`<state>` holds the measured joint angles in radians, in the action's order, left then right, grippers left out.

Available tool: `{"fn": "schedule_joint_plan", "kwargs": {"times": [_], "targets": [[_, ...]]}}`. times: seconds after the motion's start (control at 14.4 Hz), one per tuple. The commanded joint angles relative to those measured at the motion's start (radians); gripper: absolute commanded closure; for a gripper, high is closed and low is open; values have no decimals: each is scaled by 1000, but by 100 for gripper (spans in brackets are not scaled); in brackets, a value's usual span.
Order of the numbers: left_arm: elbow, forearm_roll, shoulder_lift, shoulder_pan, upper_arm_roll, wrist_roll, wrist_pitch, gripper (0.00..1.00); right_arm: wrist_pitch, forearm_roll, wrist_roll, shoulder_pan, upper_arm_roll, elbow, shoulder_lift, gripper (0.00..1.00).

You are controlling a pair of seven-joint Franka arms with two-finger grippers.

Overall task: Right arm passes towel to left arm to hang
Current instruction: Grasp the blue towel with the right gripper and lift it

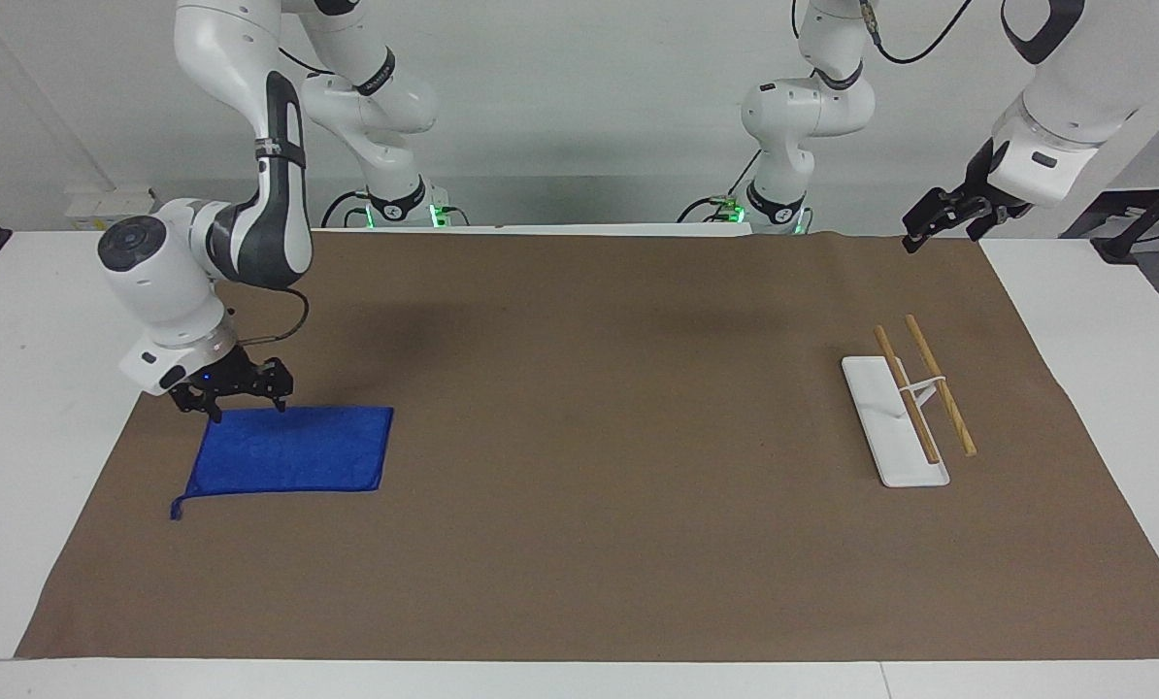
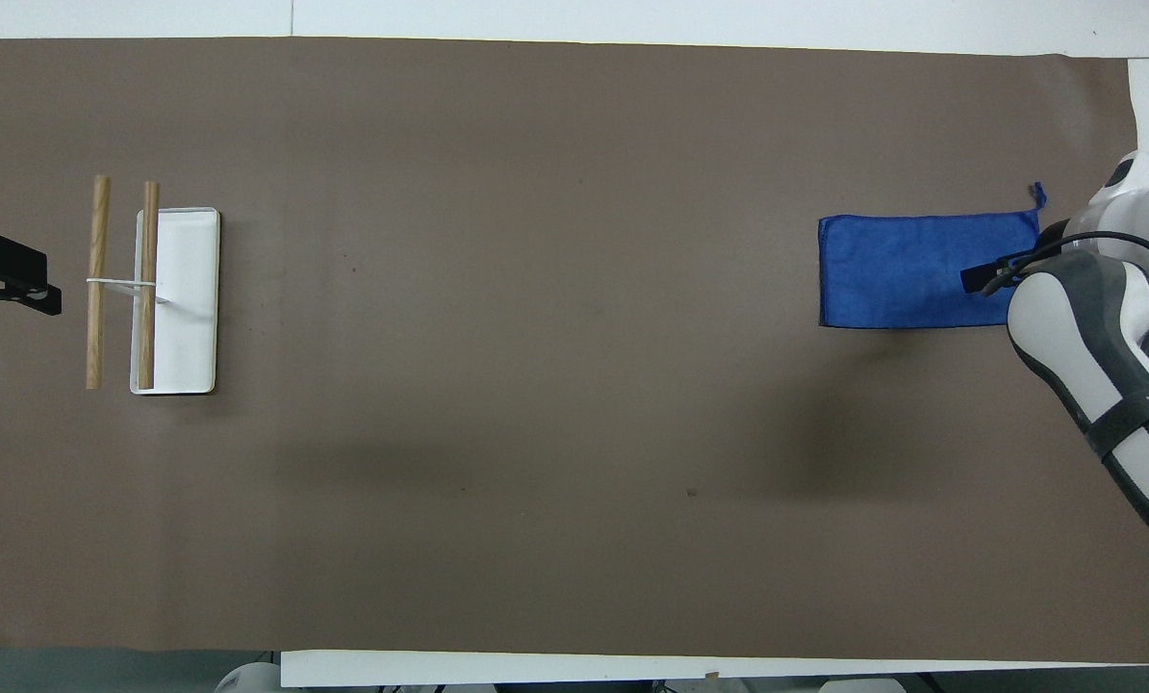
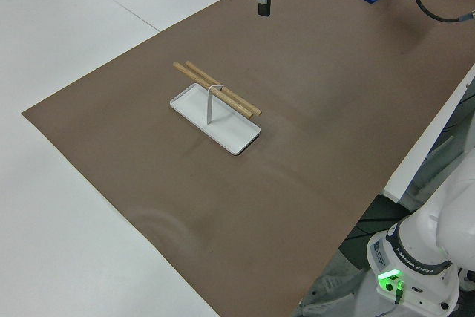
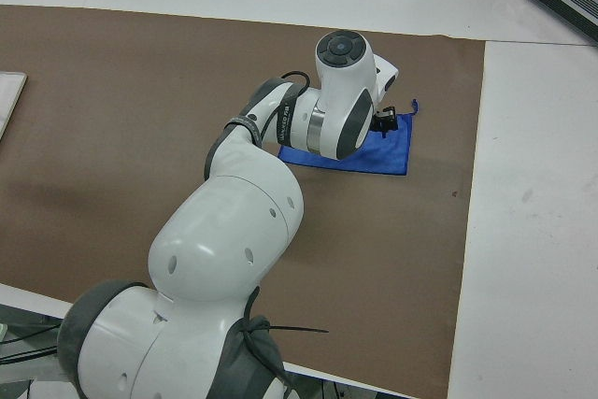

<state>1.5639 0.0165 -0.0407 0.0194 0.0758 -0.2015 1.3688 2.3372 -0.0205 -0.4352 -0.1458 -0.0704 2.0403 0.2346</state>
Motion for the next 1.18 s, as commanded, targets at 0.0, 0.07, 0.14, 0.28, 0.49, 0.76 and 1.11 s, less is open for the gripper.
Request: {"fn": "schedule_joint_plan", "kwargs": {"times": [0.0, 0.07, 0.14, 0.28, 0.49, 0.76, 1.11], "targets": [[5, -10, -8, -1, -2, 5, 1, 0, 49, 5, -39, -23, 9, 1, 43, 5], [5, -10, -8, -1, -2, 5, 1, 0, 68, 5, -39, -24, 11, 12, 49, 6], [5, -10, -8, -1, -2, 5, 1, 0, 86, 5, -39, -24, 11, 18, 57, 6], [5, -10, -8, -1, -2, 5, 1, 0, 106, 5, -37, -28, 18, 20, 72, 6], [5, -10, -8, -1, -2, 4, 1, 0, 131, 5, -36, -26, 26, 20, 87, 7], [5, -10, -8, -1, -2, 5, 1, 0, 140, 7, -36, -28, 26, 34, 89, 10], [5, -10, -8, -1, -2, 5, 1, 0, 154, 5, -37, -28, 27, 43, 97, 54]]}}
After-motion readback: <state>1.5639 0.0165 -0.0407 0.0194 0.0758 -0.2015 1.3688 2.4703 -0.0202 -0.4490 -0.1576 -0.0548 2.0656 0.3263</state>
